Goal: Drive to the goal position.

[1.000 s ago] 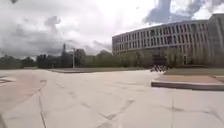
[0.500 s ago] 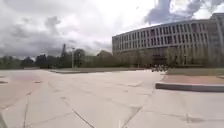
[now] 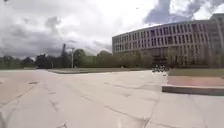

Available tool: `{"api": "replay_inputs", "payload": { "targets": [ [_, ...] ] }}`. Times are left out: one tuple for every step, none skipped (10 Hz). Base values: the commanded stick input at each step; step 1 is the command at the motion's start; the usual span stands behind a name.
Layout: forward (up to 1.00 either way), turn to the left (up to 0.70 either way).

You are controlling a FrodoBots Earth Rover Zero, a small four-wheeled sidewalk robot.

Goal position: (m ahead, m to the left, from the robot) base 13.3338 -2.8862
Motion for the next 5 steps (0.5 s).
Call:
{"api": "replay_inputs", "payload": {
  "targets": [
    [0.7, 0.02],
    [0.7, 0.02],
    [0.7, 0.02],
    [0.7, 0.02],
    [0.7, 0.02]
  ]
}}
